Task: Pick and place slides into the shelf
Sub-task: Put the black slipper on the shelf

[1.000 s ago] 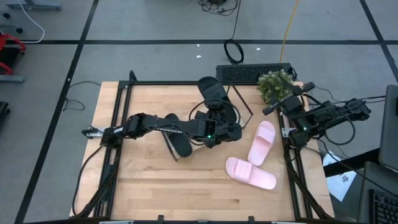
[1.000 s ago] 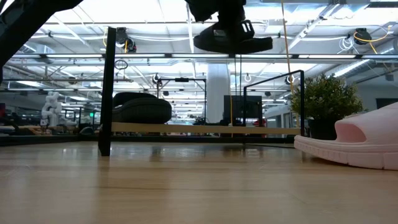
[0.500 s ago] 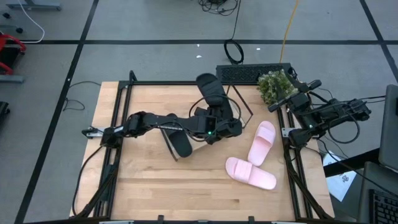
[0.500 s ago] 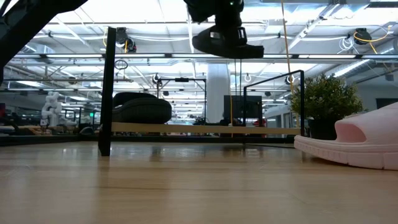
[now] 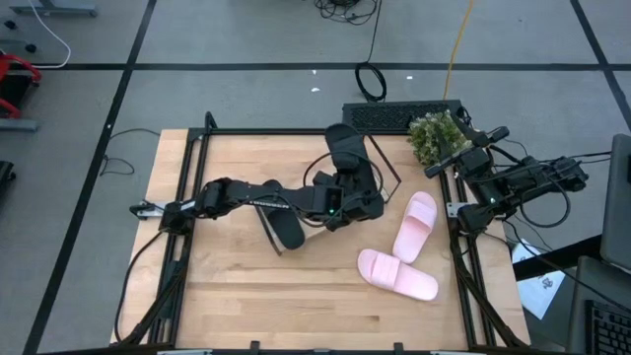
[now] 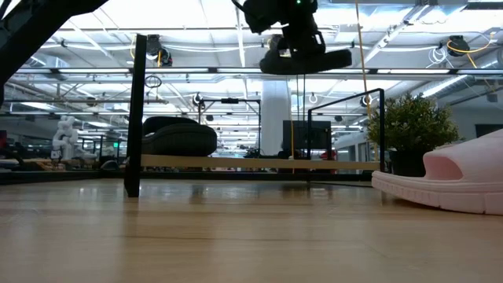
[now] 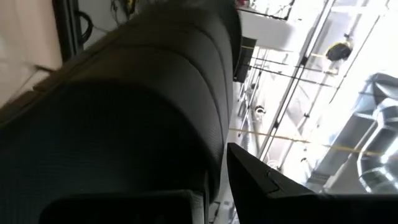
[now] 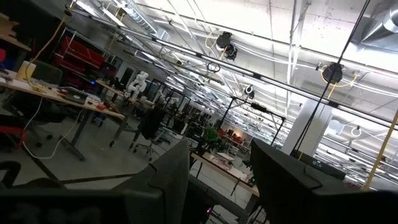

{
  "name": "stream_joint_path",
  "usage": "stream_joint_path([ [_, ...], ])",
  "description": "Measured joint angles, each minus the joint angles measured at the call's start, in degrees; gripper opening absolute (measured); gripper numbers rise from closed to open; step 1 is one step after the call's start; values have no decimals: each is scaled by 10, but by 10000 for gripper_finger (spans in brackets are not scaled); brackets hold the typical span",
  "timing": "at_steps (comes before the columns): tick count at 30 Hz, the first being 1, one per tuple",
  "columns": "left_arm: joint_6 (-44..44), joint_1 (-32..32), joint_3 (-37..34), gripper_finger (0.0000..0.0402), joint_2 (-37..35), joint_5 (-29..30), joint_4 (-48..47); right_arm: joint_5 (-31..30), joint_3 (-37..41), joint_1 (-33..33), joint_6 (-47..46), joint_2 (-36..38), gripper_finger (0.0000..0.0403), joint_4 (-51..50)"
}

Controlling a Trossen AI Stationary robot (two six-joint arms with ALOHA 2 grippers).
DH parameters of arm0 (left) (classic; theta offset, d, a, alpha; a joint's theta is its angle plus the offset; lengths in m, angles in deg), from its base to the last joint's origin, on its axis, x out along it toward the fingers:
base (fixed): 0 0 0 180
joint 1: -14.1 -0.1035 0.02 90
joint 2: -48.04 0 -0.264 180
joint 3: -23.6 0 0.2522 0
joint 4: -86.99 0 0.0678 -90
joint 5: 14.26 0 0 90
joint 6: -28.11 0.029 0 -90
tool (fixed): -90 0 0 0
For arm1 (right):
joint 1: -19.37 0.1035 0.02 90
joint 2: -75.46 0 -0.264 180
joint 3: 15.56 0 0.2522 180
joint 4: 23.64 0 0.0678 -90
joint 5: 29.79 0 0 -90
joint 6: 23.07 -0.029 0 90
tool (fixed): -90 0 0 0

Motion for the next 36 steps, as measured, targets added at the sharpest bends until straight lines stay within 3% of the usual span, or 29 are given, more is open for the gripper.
stream_joint_path([
  [7, -98, 1, 0, 47, 0, -60, -72, 0, 0, 0, 0, 0, 160, 0],
  [17, -123, 5, 1, 47, -59, -82, -250, 1, 0, 0, 2, 1, 160, 0],
  [22, -134, 1, 0, 47, -61, -88, -279, 1, 0, 0, 2, 1, 160, 0],
  [27, -168, -20, 0, 47, -61, -164, -355, 0, 0, 0, 14, 4, 160, 0],
  [36, -190, -20, 0, 47, -79, -199, -440, -1, 0, 0, 15, 8, 160, 0],
])
